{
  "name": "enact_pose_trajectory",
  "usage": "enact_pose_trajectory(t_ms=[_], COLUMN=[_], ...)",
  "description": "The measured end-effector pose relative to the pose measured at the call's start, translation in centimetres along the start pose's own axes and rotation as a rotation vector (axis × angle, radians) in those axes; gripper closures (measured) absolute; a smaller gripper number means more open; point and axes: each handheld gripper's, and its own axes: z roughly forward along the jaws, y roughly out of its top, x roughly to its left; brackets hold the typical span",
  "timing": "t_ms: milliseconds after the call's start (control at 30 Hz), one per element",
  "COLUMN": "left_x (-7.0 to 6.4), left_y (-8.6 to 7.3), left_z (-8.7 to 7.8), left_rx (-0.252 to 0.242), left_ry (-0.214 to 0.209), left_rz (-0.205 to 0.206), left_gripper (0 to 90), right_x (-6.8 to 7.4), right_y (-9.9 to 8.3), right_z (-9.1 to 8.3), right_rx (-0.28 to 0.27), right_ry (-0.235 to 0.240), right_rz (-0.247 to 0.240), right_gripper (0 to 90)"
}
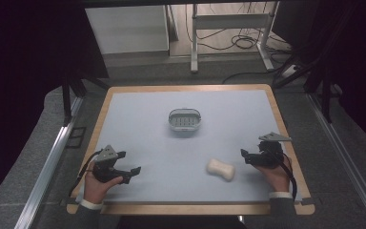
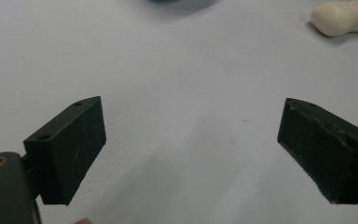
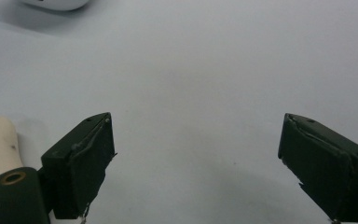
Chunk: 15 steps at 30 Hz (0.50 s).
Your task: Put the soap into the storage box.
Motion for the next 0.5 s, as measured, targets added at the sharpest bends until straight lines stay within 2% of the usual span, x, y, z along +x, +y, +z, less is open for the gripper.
enact_pose_trajectory(t_ms=[67, 167, 267, 467, 500], left_x=[-0.1, -0.2, -0.3, -0.2, -0.2], left_y=[-0.1, -0.1, -0.2, -0.1, -0.1], left_z=[-0.2, -0.3, -0.4, -0.5, -0.4], left_rx=[-0.012, -0.009, -0.01, -0.011, -0.012], left_ry=[0.003, 0.006, 0.008, 0.014, 0.013], left_rz=[0.001, 0.005, 0.004, 0.0, -0.001], left_gripper=[8.9, 8.9, 8.8, 8.8, 8.8], right_x=[-0.3, -0.6, -1.0, -1.3, -1.3], right_y=[0.0, 0.1, 0.1, 0.0, 0.0], right_z=[-0.1, -0.2, -0.4, -0.6, -0.6], right_rx=[-0.004, -0.008, -0.023, -0.026, -0.016], right_ry=[0.007, -0.008, -0.006, 0.006, 0.024], right_rz=[0.007, 0.005, 0.029, 0.016, 0.008], right_gripper=[10.2, 10.1, 10.7, 12.1, 12.2])
